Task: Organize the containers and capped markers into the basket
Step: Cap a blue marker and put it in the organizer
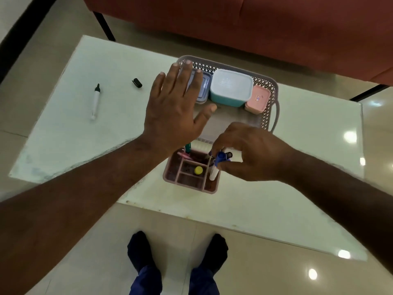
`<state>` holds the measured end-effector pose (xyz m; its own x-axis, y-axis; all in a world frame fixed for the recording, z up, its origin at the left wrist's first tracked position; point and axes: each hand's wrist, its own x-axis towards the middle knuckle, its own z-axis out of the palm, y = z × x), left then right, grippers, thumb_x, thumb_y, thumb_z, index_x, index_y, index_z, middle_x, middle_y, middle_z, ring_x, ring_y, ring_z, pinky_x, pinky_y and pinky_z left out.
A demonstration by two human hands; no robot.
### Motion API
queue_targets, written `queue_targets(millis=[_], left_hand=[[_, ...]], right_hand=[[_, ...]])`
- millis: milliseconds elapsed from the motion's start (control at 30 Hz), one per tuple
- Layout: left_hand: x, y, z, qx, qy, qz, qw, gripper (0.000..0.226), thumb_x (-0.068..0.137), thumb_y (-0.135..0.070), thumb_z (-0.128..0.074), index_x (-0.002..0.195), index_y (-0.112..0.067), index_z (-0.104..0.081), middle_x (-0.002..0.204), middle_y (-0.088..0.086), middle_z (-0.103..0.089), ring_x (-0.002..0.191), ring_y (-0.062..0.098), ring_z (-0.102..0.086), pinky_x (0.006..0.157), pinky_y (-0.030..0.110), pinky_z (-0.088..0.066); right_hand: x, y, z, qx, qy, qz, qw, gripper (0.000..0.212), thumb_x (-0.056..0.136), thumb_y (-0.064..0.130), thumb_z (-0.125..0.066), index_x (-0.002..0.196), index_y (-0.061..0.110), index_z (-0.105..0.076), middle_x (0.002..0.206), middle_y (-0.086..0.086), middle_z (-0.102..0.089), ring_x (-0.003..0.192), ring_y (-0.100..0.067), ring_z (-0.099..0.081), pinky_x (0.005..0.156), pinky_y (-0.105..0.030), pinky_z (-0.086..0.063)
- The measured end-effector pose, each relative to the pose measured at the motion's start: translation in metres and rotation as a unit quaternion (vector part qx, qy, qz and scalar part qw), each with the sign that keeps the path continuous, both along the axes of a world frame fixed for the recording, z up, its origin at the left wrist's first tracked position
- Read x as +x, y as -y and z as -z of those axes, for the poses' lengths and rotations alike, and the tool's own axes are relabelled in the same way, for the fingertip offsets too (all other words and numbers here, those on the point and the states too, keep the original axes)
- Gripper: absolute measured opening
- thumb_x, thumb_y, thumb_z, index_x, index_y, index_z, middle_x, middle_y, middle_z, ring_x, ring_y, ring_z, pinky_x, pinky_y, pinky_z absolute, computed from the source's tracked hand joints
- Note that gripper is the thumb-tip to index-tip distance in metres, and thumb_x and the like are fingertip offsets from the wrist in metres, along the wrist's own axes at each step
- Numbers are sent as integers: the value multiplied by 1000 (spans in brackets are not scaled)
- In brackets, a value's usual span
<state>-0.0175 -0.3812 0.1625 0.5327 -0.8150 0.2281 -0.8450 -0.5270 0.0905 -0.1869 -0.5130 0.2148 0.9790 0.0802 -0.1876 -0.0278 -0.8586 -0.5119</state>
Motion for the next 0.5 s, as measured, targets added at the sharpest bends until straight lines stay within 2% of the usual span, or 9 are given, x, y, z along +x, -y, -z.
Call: queue_targets(millis=[233, 400, 500], left_hand=[[-16, 0, 3, 21, -1, 6, 1000, 81, 95, -69, -21, 156, -15, -18, 164, 15, -15, 151, 33, -14, 121, 50, -14], [-19, 0, 5, 32, -5, 7, 999, 83, 94, -70, -19, 156, -16, -18, 163, 14, -16, 150, 33, -16, 121, 50, -14], [-18, -1, 5, 28, -14, 3, 1000, 81, 95, -70, -20, 156, -16, -21, 163, 14, -19, 149, 34, -19, 120, 50, -16]], right_hand=[[-21, -4, 32, -61, -6, 2, 998, 23, 86, 31, -71, 108, 25, -70, 101, 5, -68, 97, -13, -54, 74, -28, -50], [-22, -6, 44, -94, 11, 7, 995, 23, 85, 31, -71, 107, 23, -71, 99, 4, -70, 98, -18, -55, 75, -26, -45], [-19, -5, 44, -86, 4, -1, 996, 26, 84, 35, -72, 108, 24, -70, 100, 4, -69, 97, -17, -55, 76, -28, -48]])
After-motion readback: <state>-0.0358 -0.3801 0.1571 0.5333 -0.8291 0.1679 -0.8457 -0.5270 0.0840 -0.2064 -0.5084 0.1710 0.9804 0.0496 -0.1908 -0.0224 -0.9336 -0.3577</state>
